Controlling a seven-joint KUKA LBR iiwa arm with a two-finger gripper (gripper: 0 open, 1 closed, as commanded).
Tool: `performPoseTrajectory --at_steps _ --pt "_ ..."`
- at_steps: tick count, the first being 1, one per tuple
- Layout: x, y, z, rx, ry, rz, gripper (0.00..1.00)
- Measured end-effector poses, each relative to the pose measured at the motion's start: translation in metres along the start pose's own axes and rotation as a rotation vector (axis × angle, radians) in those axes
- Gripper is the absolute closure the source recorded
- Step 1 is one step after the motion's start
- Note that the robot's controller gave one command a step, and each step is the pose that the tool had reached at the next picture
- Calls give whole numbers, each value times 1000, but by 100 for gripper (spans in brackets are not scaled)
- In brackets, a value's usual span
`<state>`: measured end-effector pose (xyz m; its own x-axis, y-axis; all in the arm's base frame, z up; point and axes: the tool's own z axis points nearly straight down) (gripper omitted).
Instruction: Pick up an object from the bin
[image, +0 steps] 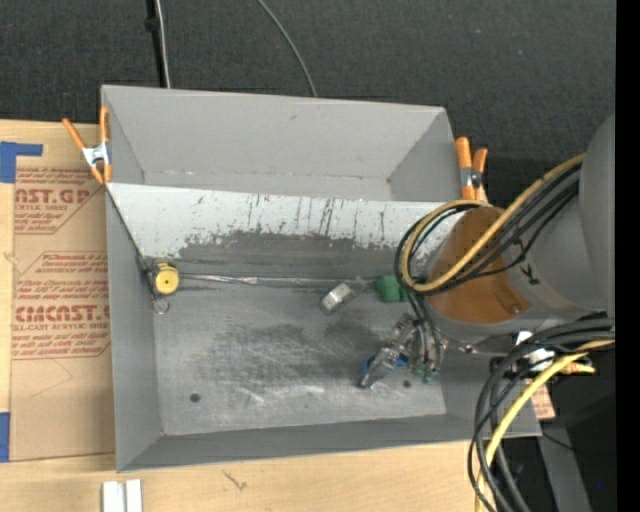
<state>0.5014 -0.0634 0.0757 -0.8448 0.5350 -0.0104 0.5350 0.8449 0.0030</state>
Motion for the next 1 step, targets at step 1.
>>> performPoseTrajectory --at_steps 1 --pt "-2 1 -81 0 4 -1 100"
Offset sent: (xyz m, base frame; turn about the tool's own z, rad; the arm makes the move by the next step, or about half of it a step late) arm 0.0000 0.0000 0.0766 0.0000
